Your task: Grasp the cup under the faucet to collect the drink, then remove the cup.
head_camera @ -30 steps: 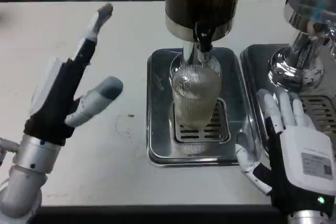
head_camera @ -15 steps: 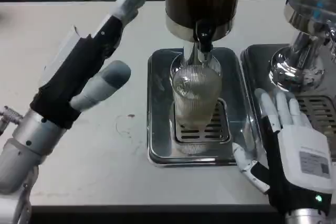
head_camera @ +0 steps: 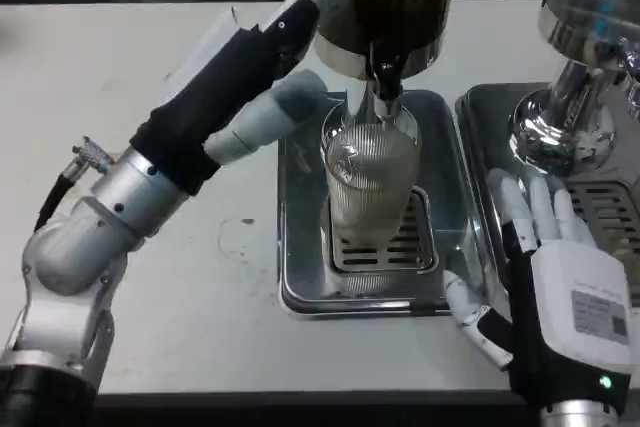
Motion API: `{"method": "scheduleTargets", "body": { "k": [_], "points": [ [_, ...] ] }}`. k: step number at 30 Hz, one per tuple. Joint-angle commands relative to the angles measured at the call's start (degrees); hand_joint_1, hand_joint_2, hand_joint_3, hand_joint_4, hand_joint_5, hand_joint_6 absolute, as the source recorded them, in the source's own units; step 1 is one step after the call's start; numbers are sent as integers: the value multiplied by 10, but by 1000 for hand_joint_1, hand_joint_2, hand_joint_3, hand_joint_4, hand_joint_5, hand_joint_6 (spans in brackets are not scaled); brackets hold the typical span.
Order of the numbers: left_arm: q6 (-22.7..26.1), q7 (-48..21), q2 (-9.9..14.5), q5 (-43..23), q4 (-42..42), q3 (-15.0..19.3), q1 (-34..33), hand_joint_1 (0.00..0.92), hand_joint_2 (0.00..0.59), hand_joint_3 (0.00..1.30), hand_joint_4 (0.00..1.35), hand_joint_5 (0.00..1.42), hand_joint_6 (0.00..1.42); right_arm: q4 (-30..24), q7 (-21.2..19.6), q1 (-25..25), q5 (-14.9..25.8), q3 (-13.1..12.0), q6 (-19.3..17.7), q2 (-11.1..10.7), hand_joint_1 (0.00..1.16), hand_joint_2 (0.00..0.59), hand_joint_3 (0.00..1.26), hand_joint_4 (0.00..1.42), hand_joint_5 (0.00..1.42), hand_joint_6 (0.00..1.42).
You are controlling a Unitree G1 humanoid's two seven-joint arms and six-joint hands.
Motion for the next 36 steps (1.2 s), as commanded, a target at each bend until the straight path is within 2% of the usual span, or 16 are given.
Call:
{"method": "scheduleTargets", "body": {
  "k": [1, 3, 9, 16, 26, 33, 36],
  "points": [
    [-2, -25, -15, 20, 41, -6, -43, 0, 67, 0, 0, 0, 0, -6, -11, 8, -4, -3, 4, 4, 269, 446, 74, 0, 0, 97],
    [-3, -34, -23, 19, 50, -6, -53, 0, 65, 0, 0, 0, 0, -8, -11, 11, -6, -1, 5, 6, 269, 446, 74, 0, 0, 97],
    [54, -91, -58, -44, 71, 12, -71, 0, 61, 0, 0, 0, 0, -10, -15, 17, -8, 1, 10, 9, 268, 446, 74, 0, 0, 97],
    [121, -131, -82, -91, 73, 42, -73, 0, 58, 0, 0, 0, 0, -14, -14, 20, -8, 4, 13, 10, 268, 446, 74, 0, 0, 97],
    [172, -153, -92, -105, 92, 74, -91, 0, 50, 0, 0, 0, 0, -16, -13, 23, -8, 4, 15, 14, 268, 446, 71, 0, 0, 97],
    [188, -168, -94, -100, 88, 78, -91, 0, 44, 0, 0, 5, 0, -14, -12, 22, -8, 4, 14, 14, 266, 446, 66, 0, 0, 97],
    [180, -171, -91, -88, 83, 73, -88, 0, 44, 0, 0, 6, 0, -14, -12, 21, -7, 4, 13, 14, 266, 446, 65, 0, 0, 97]
  ]
}}
